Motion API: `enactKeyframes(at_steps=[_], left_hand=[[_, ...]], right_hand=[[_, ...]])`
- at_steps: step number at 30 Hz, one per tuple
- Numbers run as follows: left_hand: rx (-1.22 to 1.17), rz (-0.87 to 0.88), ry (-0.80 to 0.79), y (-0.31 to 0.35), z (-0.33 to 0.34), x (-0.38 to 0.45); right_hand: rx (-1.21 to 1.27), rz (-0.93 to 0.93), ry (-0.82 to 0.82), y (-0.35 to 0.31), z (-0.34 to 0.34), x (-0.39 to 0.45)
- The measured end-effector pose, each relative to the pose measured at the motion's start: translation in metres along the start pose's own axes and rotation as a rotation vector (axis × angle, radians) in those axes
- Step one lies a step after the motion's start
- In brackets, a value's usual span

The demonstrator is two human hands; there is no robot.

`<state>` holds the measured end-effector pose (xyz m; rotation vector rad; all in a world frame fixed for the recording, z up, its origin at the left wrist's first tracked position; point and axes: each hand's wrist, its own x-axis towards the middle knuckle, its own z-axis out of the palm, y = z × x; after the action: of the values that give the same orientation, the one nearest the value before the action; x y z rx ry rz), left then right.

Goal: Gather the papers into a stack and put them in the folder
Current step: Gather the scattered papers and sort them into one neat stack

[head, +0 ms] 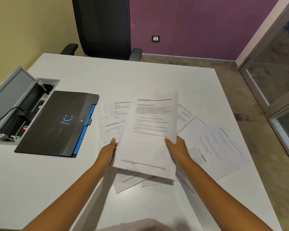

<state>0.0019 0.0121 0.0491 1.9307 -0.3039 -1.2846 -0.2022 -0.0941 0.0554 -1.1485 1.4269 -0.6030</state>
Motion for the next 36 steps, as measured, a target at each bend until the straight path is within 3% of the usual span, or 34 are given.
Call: enactKeyframes(at_steps=[4, 7, 15, 21, 28, 32, 36], left_hand=[[0.309, 0.149, 0.083, -0.004, -0.012, -0.008], [0.265, 0.157, 0.231, -0.010, -0.033, -0.001], [0.317, -0.013, 0.375, -0.045, -0.097, 0.022], [0.341, -0.066, 0.436, -0.063, -0.113, 0.029], [0.418, 0.141, 0.766, -0.057, -0.085, 0.018], [0.370, 0.301, 0.672, -0.047, -0.059, 0.018], [0.340, 0.304, 0.427, -0.041, -0.037, 0.021]], right_hand=[[-0.123, -0.022, -0.214, -0.002, 0.022, -0.005], [-0.190, -0.018, -0.341, 0.000, 0.029, -0.003], [-0.485, -0.028, -0.024, 0.034, -0.004, 0.021], [-0.639, 0.045, -0.119, 0.054, -0.011, 0.030], [-0.650, 0.036, -0.236, 0.051, 0.009, 0.024], [-0.606, -0.078, -0.099, 0.045, 0.009, 0.022], [-0.541, -0.097, 0.019, 0.041, -0.009, 0.022]])
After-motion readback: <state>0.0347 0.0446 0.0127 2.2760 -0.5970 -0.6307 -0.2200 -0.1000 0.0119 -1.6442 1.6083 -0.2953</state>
